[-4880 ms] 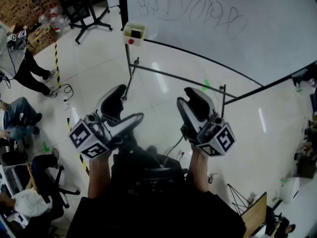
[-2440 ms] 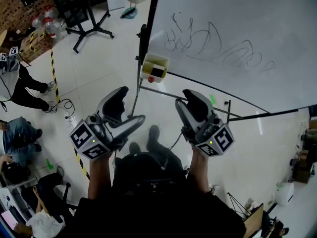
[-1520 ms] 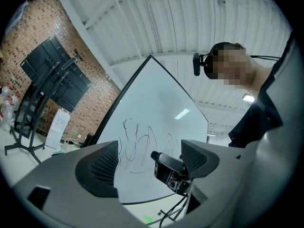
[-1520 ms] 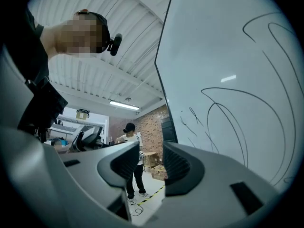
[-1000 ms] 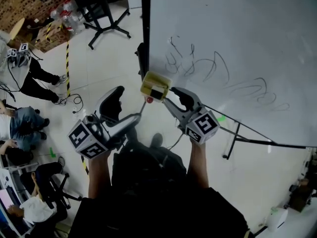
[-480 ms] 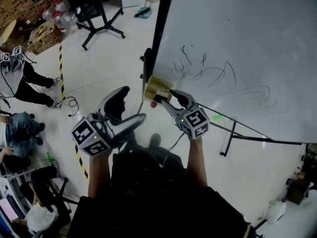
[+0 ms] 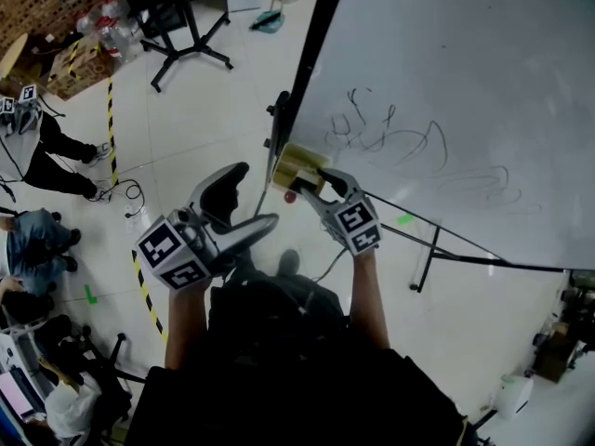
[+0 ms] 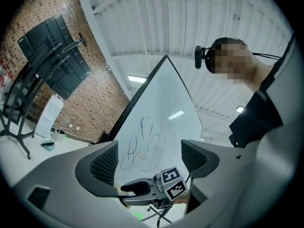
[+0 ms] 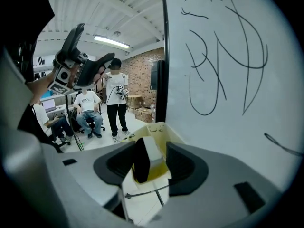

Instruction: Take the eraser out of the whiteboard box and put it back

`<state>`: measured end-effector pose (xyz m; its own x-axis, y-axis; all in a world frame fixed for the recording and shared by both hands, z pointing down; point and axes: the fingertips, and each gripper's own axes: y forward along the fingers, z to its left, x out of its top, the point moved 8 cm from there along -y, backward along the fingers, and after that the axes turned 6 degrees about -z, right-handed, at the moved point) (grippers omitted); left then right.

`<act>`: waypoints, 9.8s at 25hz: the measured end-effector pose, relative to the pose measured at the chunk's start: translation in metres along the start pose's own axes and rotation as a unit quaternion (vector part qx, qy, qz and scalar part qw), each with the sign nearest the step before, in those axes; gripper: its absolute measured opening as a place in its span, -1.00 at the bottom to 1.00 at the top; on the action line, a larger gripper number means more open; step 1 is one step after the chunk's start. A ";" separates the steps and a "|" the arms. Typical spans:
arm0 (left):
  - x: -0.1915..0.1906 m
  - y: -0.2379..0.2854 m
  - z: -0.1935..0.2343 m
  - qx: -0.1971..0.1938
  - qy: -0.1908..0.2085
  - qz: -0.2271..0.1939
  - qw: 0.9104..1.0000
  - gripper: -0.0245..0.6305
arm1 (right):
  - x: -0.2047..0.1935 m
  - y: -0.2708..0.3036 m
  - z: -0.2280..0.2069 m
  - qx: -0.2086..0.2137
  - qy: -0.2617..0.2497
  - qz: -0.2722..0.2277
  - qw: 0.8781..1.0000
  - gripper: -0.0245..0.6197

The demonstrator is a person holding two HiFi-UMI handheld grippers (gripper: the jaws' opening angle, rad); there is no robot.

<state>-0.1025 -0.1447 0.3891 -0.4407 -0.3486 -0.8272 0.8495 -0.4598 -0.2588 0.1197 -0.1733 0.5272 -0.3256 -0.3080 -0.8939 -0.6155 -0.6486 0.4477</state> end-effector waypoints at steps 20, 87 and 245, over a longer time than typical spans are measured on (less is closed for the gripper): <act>-0.003 0.005 -0.001 0.002 0.001 0.010 1.000 0.34 | -0.001 0.000 0.012 0.015 -0.100 0.024 0.995 -0.40; 0.043 0.020 -0.039 -0.031 0.057 -0.037 0.997 0.34 | 0.209 -0.191 0.004 -0.030 -0.013 -0.478 0.878 -0.45; 0.024 -0.006 -0.018 0.019 0.033 -0.034 0.999 0.34 | 0.007 0.011 0.012 0.013 -0.088 -0.091 0.992 -0.39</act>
<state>-0.1131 -0.1358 0.3614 -0.4758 -0.2622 -0.8396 0.8062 -0.5116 -0.2971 0.1017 -0.1739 0.5259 -0.3254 -0.0600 -0.9437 -0.6929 -0.6639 0.2811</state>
